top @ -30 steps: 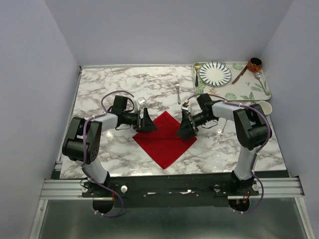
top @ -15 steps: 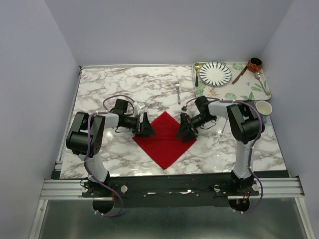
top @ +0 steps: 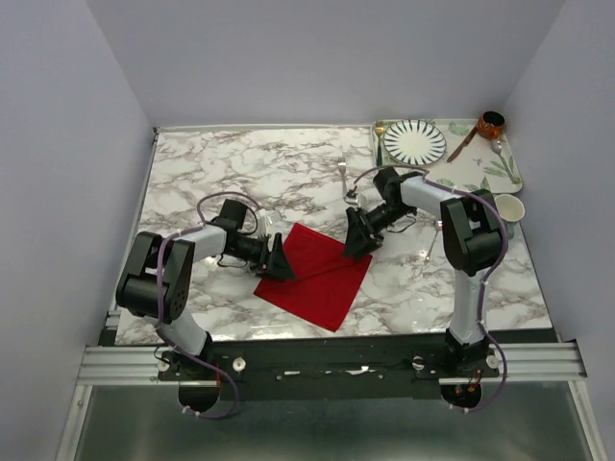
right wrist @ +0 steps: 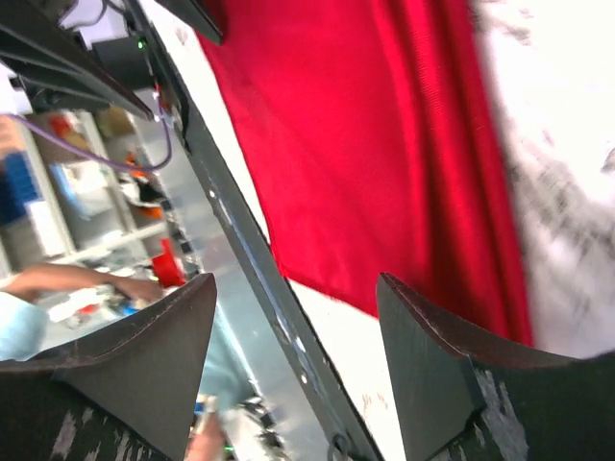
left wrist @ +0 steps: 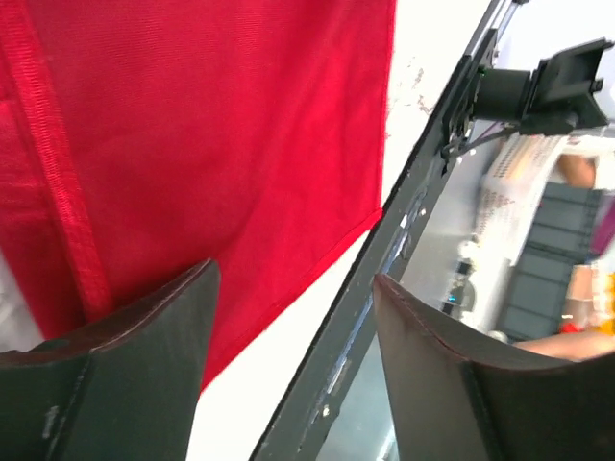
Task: Fold the napkin into a case and place the utensils inside
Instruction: Smooth out the upper triangle-folded napkin at the center of the board.
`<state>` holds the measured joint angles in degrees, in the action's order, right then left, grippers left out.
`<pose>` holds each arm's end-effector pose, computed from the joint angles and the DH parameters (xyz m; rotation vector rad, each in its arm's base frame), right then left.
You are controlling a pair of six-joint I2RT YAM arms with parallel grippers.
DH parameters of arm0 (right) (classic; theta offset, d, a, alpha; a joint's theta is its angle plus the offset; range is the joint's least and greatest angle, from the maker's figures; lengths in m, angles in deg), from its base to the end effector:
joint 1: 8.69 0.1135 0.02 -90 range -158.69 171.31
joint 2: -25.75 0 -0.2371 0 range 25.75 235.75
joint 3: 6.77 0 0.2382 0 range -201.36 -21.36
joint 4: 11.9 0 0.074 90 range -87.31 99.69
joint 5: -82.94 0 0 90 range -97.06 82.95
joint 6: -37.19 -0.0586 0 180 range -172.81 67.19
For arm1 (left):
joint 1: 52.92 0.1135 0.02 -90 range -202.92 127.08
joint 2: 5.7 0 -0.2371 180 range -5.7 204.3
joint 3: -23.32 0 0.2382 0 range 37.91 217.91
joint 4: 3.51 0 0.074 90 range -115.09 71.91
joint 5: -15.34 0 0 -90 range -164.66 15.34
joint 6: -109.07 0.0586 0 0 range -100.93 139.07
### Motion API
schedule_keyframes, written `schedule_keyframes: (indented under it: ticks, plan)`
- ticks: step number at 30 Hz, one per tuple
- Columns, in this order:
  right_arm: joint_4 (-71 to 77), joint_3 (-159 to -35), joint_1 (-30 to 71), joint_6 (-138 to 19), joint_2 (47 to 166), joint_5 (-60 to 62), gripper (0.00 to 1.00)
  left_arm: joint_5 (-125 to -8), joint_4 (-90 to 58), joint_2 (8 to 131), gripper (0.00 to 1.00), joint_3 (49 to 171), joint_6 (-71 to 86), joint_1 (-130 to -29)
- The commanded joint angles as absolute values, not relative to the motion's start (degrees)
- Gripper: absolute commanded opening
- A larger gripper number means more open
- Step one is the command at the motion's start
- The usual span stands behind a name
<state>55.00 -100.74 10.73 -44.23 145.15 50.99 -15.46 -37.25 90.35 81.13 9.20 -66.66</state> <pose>0.3110 0.1623 0.1129 0.6099 -2.5694 -1.4536 0.2447 -0.1117 0.1029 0.3270 2.6323 -1.5547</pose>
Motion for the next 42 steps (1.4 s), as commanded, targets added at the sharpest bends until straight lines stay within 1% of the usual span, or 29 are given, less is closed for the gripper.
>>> schedule_keyframes:
  ticks: [1, 2, 3, 4, 6, 8, 9, 11, 12, 13, 14, 15, 17, 18, 20, 23, 25, 34, 37, 42]
  plan:
    - [65.1, -103.7, 10.4, -35.6, 137.4, 44.5, 0.75, -18.8, -43.7, 83.2, 0.71, 89.8, 15.0, -67.5]
    - [65.0, -103.4, 10.3, -35.1, 136.4, 43.0, 0.73, -21.8, -45.0, 83.4, 0.69, 92.3, 17.1, -67.4]
    - [65.0, -103.4, 10.1, -35.0, 135.7, 39.6, 0.72, -23.7, -46.0, 83.8, 0.64, 94.8, 18.7, -67.5]
    - [64.7, -103.4, 9.9, -35.1, 135.3, 37.7, 0.71, -25.9, -47.4, 85.0, 0.62, 99.7, 21.1, -67.5]
    - [64.2, -103.6, 8.6, -35.8, 134.5, 33.4, 0.68, -30.2, -48.9, 86.9, 0.60, 104.2, 27.9, -67.4]
    - [63.7, -103.8, 7.7, -36.5, 134.6, 30.6, 0.65, -31.2, -53.3, 91.1, 0.60, 111.1, 32.8, -67.7]
    - [63.5, -103.9, 6.8, -37.0, 134.7, 28.3, 0.65, -31.7, -55.2, 92.5, 0.57, 113.4, 37.0, -68.1]
    - [63.6, -103.9, 5.8, -37.4, 135.3, 26.9, 0.64, -33.2, -58.3, 95.6, 0.51, 118.2, 39.7, -70.6]
    - [63.6, -103.9, 4.9, -38.0, 136.0, 26.3, 0.64, -34.0, -58.7, 96.3, 0.45, 119.0, 41.2, -71.5]
    - [63.5, -103.8, 4.6, -38.3, 136.4, 26.4, 0.64, -35.1, -58.6, 97.5, 0.43, 119.7, 41.7, -73.5]
    - [63.4, -103.9, 4.2, -38.6, 136.9, 26.5, 0.67, -35.8, -58.4, 97.8, 0.40, 119.7, 42.1, -74.4]
    - [63.4, -104.1, 4.1, -39.1, 138.2, 26.4, 0.69, -36.5, -58.1, 98.4, 0.35, 119.6, 42.4, -75.5]
    - [62.5, -104.6, 4.0, -39.7, 139.4, 27.2, 0.74, -38.3, -56.9, 99.2, 0.31, 118.7, 42.6, -78.5]
    - [62.2, -104.9, 4.0, -40.7, 139.9, 27.3, 0.74, -38.7, -56.2, 99.5, 0.29, 118.2, 42.4, -79.4]
    - [61.5, -105.9, 4.0, -41.6, 141.9, 28.5, 0.74, -40.0, -54.2, 99.9, 0.28, 116.4, 41.6, -81.7]
    - [60.2, -106.3, 4.0, -43.3, 144.1, 30.2, 0.74, -41.1, -51.5, 100.9, 0.24, 114.8, 39.4, -83.2]
    - [59.0, -106.1, 4.0, -44.6, 144.9, 31.9, 0.74, -41.2, -50.7, 102.1, 0.23, 114.3, 38.5, -84.0]
    - [56.9, -103.5, 5.6, -46.7, 149.2, 36.4, 0.66, -41.4, -49.1, 105.2, 0.19, 113.6, 35.7, -84.4]
    - [56.6, -103.6, 5.8, -47.1, 150.2, 36.7, 0.61, -41.3, -49.1, 105.6, 0.18, 113.4, 35.2, -84.4]
    - [56.9, -104.1, 5.8, -46.8, 149.8, 36.5, 0.46, -41.2, -48.9, 105.7, 0.18, 112.6, 35.2, -84.4]
